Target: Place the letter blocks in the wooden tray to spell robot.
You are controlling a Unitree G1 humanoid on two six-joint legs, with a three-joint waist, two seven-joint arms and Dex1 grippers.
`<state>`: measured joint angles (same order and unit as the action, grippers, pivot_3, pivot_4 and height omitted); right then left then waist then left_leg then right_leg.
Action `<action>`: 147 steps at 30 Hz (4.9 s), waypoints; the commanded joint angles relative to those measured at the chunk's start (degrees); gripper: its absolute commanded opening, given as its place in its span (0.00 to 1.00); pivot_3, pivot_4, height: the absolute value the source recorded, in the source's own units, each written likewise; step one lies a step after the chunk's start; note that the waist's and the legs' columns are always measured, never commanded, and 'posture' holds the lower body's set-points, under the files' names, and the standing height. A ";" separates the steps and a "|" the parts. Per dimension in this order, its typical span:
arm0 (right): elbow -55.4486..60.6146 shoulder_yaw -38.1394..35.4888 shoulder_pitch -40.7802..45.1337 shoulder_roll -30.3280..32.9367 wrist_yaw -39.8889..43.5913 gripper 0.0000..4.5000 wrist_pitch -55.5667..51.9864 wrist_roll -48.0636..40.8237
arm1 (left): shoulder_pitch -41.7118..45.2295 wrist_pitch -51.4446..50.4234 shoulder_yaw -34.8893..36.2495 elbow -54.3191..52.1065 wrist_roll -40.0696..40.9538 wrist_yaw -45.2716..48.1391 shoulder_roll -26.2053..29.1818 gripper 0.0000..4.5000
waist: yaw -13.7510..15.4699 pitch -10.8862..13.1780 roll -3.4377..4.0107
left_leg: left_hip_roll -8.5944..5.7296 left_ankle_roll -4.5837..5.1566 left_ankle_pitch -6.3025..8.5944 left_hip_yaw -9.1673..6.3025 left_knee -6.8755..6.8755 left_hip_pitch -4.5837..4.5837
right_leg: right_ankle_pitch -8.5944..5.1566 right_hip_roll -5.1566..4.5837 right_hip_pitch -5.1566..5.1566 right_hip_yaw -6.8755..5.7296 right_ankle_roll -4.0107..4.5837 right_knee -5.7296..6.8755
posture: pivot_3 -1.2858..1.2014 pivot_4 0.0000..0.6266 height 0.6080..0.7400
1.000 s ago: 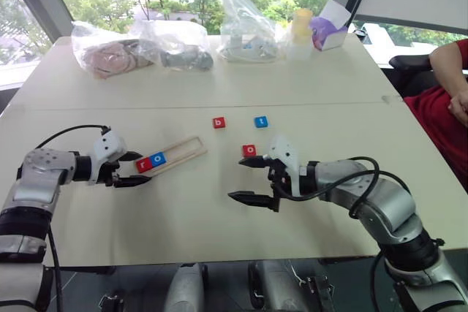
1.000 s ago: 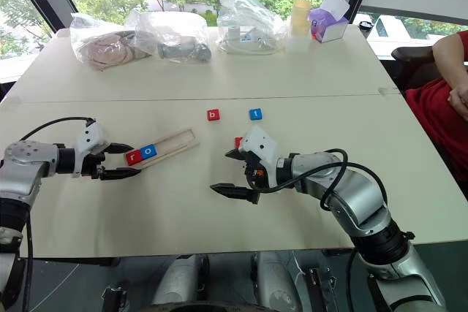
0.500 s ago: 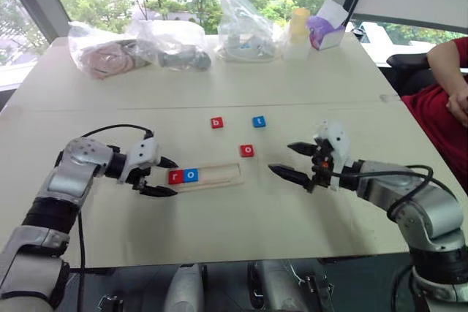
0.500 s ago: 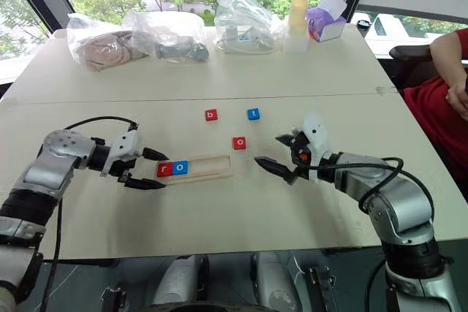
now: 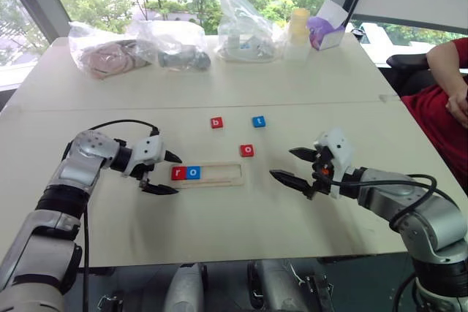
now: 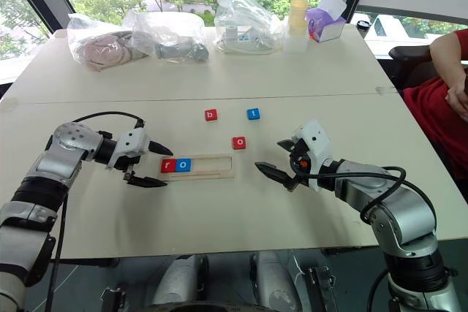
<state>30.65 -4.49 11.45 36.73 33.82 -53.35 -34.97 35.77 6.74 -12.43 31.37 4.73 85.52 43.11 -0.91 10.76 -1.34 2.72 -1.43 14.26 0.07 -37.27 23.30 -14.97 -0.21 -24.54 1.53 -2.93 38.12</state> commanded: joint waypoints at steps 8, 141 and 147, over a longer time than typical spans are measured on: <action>-15.08 11.59 18.91 -16.44 -12.07 1.00 6.24 11.26 | -10.62 -14.77 11.22 -16.51 5.29 -6.91 9.28 0.99 | -2.22 0.00 -0.07 | 0.27 0.00 0.00 0.02 0.00 -0.12 | 0.12 0.30 -0.03 0.13 0.21 0.07 | 0.52 0.24 1.00; -50.35 13.55 24.75 -2.15 40.30 0.25 46.16 22.89 | -25.87 -47.74 25.08 -53.95 33.32 -20.44 19.78 1.00 | -1.79 0.18 0.06 | 0.13 -0.02 -0.01 -0.17 0.12 -0.22 | -0.01 0.30 0.08 0.19 0.43 -0.08 | 0.52 0.24 1.00; -41.02 18.76 32.07 -13.22 29.36 0.25 28.08 25.01 | -27.08 -46.63 30.07 -47.81 32.01 -20.27 20.67 1.00 | -1.77 0.23 0.13 | 0.29 -0.02 -0.01 -0.25 0.21 -0.22 | 0.09 0.53 -0.14 0.22 0.36 0.13 | 0.52 0.24 1.00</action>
<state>-12.38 13.33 42.14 25.37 65.96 -20.99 -10.11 9.10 -40.84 14.64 -17.05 37.20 64.58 62.12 -2.68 10.99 -1.20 3.01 -1.45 14.25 -0.17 -37.05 23.08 -14.89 0.31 -24.68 1.75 -2.56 38.24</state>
